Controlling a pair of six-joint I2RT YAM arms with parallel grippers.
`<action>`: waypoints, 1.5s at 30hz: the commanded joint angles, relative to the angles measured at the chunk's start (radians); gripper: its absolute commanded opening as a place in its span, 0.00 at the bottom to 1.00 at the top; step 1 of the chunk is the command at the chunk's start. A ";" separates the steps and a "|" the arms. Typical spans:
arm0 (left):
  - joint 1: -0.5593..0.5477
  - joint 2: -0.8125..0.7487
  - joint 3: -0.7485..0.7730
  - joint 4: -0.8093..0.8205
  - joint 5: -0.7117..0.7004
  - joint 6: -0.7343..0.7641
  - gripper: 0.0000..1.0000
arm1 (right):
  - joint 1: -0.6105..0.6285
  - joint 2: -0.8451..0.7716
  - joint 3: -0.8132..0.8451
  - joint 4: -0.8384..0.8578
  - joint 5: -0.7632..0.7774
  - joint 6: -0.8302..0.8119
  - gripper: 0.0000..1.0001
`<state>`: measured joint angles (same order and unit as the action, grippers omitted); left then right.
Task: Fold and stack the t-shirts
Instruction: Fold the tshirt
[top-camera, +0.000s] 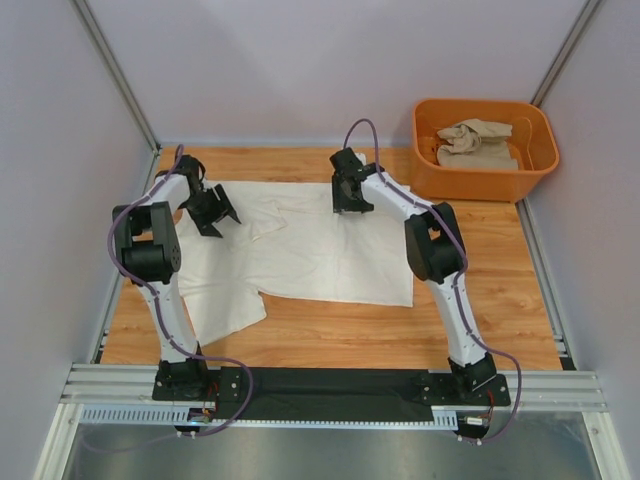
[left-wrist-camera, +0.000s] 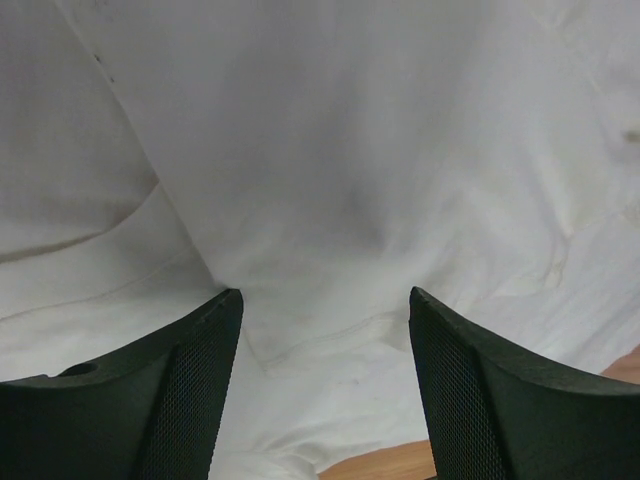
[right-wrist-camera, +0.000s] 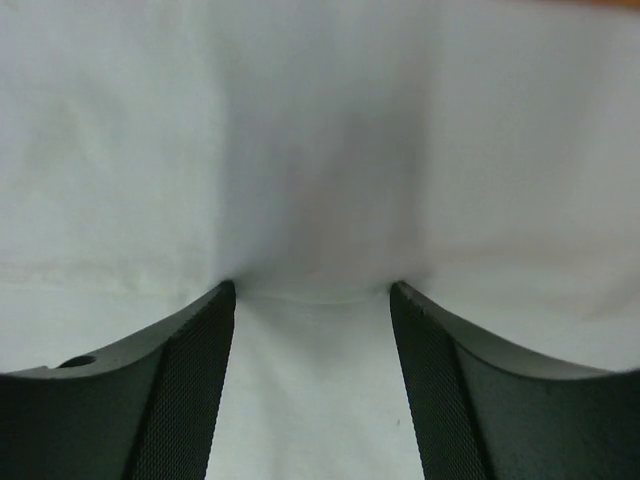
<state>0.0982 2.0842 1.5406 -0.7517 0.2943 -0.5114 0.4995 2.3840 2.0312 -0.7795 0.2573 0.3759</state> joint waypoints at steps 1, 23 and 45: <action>0.009 0.066 0.056 0.015 0.009 -0.022 0.75 | -0.012 0.096 0.102 0.052 -0.015 -0.031 0.66; 0.176 -0.712 -0.498 -0.118 -0.199 -0.108 0.71 | -0.041 -0.511 -0.262 -0.132 -0.223 0.078 0.81; 0.228 -0.497 -0.708 -0.048 -0.291 -0.102 0.70 | -0.188 -0.885 -0.890 -0.052 -0.337 0.123 0.78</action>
<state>0.3000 1.5517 0.8444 -0.8234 0.0238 -0.6228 0.3344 1.5318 1.1675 -0.8539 -0.0803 0.4721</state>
